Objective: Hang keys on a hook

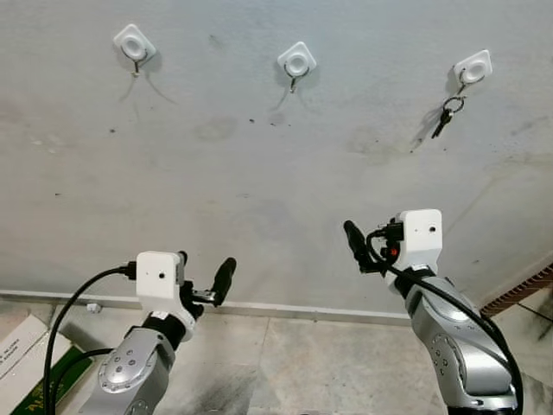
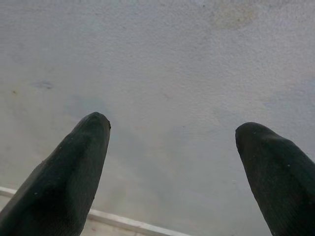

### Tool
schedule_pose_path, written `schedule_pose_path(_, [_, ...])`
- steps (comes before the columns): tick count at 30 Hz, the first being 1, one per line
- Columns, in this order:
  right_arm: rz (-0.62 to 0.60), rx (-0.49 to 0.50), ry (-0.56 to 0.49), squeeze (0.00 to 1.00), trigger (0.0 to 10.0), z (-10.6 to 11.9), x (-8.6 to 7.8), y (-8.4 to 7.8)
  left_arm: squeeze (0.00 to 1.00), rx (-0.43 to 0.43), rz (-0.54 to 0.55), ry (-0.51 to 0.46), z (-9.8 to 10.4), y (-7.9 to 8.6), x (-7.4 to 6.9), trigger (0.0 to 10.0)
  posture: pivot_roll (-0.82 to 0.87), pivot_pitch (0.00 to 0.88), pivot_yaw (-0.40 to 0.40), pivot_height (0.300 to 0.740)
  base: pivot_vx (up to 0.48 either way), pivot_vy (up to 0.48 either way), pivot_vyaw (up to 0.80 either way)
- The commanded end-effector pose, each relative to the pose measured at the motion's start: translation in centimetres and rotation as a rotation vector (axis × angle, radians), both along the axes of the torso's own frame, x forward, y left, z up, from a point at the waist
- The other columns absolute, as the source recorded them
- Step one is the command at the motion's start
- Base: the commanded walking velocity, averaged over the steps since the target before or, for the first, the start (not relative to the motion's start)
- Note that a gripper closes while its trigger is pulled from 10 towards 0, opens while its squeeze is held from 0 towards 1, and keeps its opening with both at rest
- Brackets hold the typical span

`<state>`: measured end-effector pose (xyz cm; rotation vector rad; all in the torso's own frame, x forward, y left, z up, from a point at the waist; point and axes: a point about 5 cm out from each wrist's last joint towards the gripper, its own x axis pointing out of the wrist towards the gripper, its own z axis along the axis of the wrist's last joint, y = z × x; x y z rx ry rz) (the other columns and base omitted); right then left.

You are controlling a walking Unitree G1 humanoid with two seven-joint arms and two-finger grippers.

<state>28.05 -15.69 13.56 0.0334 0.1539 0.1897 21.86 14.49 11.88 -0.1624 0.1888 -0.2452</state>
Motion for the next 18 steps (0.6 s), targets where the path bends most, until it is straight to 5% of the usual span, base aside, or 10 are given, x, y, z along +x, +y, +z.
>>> schedule_pose_path(1, [-0.011, 0.009, 0.012, 0.0, 10.0, -0.1, -0.1, -0.22, 0.0, -0.006, -0.008, 0.013, -0.05, 0.05, -0.1, 10.0, 0.06, 0.115, -0.016, 0.74, 0.0, 0.0, 0.0])
schedule_pose_path(18, [-0.112, 0.124, -0.036, 0.0, 10.0, -0.6, 0.29, 0.44, 0.0, 0.051, -0.122, 0.04, 0.01, 0.05, 0.18, 10.0, 0.13, 0.087, 0.072, 0.74, 0.0, 0.0, 0.0])
